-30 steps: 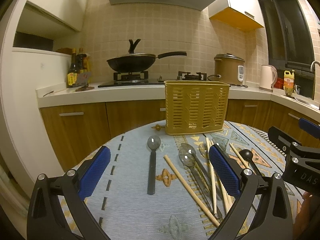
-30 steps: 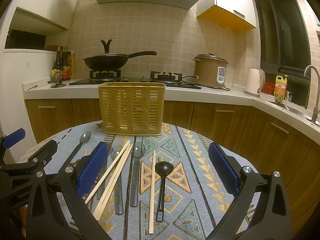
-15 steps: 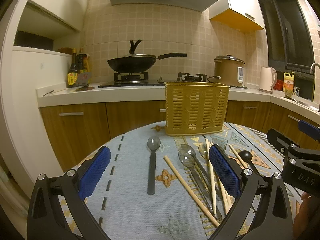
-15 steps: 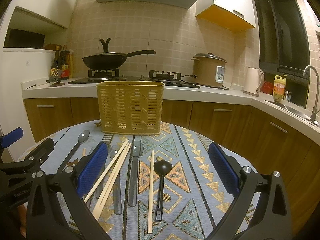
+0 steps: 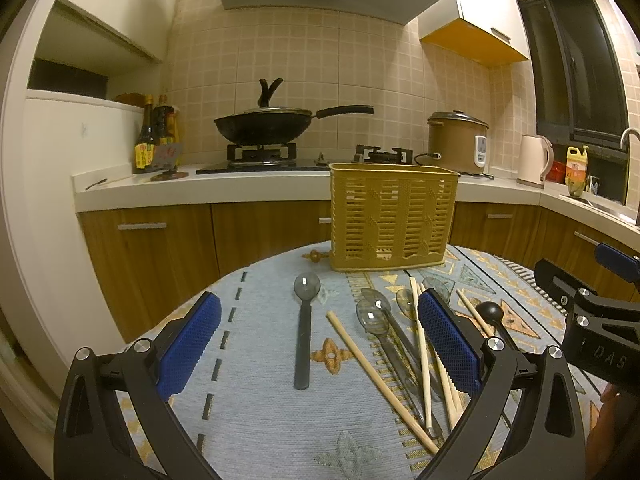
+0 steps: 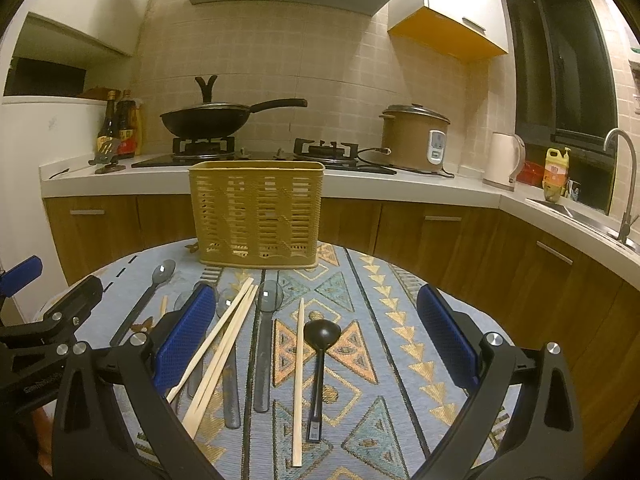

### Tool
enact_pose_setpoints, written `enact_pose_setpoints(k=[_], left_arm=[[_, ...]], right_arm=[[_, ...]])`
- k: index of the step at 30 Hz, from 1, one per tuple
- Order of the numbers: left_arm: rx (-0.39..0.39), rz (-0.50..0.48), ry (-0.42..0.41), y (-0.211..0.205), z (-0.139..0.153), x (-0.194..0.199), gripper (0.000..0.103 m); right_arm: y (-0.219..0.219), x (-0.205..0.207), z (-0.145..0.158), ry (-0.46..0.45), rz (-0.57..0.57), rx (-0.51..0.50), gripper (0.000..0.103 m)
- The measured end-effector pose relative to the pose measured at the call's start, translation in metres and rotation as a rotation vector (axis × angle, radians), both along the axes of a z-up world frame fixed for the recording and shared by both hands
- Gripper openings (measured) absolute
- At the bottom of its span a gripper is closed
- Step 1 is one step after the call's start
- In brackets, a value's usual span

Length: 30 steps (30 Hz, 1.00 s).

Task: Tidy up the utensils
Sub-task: 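Lower the left gripper onto the metal spoon and close on its handle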

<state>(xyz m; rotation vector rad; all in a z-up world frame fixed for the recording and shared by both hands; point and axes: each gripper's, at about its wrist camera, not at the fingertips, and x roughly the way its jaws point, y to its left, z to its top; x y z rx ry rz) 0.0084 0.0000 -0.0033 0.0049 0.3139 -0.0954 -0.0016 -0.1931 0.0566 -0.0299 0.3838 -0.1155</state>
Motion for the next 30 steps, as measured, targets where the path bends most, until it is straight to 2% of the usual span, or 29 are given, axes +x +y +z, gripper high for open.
enact_pose_setpoints(k=[3, 6, 8, 11, 13, 15, 19, 22, 26, 30], left_arm=[[-0.012, 0.003, 0.017, 0.001, -0.001, 0.003, 0.096], [-0.041, 0.005, 0.062, 0.006, -0.003, 0.01, 0.095], [-0.073, -0.019, 0.148, 0.011, -0.008, 0.022, 0.092], [-0.114, -0.075, 0.302, 0.02, -0.014, 0.046, 0.078], [-0.115, -0.103, 0.387, 0.026, -0.015, 0.064, 0.073], [-0.105, -0.129, 0.438, 0.03, -0.015, 0.08, 0.069], [-0.084, -0.192, 0.518, 0.033, -0.014, 0.114, 0.067], [-0.067, -0.222, 0.565, 0.033, -0.017, 0.141, 0.061], [-0.141, -0.269, 0.679, 0.043, -0.03, 0.181, 0.05], [-0.184, -0.286, 0.733, 0.046, -0.039, 0.209, 0.049]], right_arm=[[-0.002, -0.001, 0.0, -0.017, -0.039, -0.004, 0.095], [-0.005, 0.003, -0.003, 0.009, -0.028, 0.033, 0.095], [-0.008, 0.007, -0.006, 0.039, -0.02, 0.057, 0.095], [-0.017, 0.017, -0.01, 0.11, 0.016, 0.124, 0.095], [-0.022, 0.025, -0.012, 0.153, 0.034, 0.162, 0.095], [-0.025, 0.034, -0.014, 0.206, 0.043, 0.174, 0.094], [-0.037, 0.056, -0.016, 0.309, 0.06, 0.197, 0.078], [-0.05, 0.077, -0.02, 0.389, 0.078, 0.227, 0.066], [-0.057, 0.107, -0.026, 0.486, 0.111, 0.23, 0.054], [-0.052, 0.128, -0.03, 0.551, 0.165, 0.225, 0.05]])
